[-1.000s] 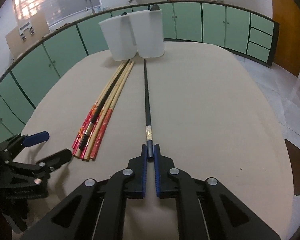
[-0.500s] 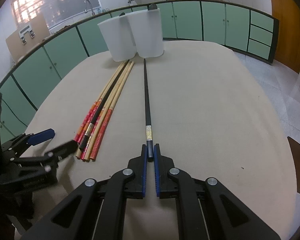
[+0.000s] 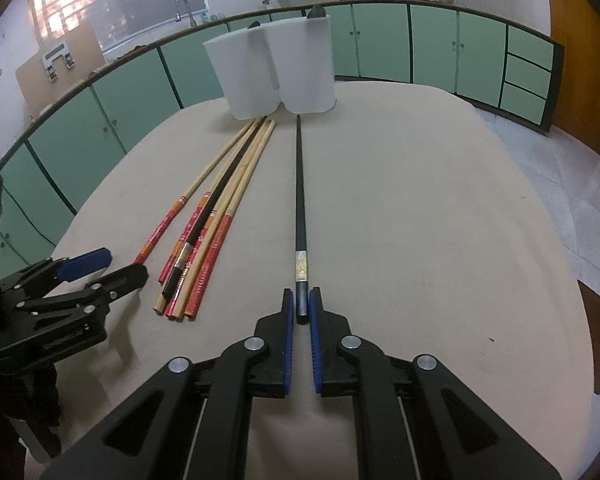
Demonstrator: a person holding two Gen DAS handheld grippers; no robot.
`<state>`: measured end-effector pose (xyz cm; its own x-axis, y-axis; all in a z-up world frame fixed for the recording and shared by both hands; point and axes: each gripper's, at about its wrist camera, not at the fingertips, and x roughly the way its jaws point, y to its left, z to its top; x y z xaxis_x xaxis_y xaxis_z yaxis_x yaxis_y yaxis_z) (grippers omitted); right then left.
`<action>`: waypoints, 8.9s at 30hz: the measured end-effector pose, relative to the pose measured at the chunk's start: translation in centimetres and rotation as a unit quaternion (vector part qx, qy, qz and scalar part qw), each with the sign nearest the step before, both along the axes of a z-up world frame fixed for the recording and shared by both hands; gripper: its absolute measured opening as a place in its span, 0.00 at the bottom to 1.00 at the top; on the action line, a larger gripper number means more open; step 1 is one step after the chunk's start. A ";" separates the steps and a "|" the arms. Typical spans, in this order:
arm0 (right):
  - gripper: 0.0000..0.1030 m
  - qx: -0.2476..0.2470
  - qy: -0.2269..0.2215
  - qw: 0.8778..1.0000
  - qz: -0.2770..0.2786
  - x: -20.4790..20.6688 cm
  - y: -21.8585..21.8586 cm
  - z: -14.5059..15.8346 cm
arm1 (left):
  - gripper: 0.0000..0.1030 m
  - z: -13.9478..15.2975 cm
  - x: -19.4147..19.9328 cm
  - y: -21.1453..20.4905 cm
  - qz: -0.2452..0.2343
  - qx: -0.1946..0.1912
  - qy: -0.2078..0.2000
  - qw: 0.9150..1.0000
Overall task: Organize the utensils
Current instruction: 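Grasp a red-patterned wooden chopstick with the left gripper, then lift the black chopstick with the right gripper while the left lifts the red chopstick into the holder, then open both grippers and pull them back from the holder, then grasp a red-patterned chopstick with the right gripper, then grasp another red-patterned chopstick with the left gripper, then lift the red chopstick with the right gripper while the left lifts its chopstick into the holder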
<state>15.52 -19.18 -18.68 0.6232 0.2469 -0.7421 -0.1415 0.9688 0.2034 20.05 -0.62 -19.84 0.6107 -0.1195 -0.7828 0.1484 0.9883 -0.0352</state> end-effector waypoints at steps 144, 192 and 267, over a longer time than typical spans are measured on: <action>0.71 -0.038 -0.028 0.999 -0.004 -1.3 3.3 1.7 | 0.79 1.3 -1.2 4.0 0.008 -0.018 -0.030 0.999; 0.06 -0.030 -0.009 0.999 -0.023 -1.2 0.7 0.4 | 0.83 -0.6 -0.1 -1.3 -0.034 -0.005 0.012 0.999; 0.06 -0.004 -0.137 0.991 -0.001 -0.4 -1.7 12.7 | 0.05 15.3 -1.7 1.0 -0.028 -0.043 -0.171 0.984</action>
<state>15.08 -20.90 -5.94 0.8018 0.2394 -0.5475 -0.1879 0.9708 0.1493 18.34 0.37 -4.53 0.8272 -0.2179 -0.5180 0.2209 0.9736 -0.0567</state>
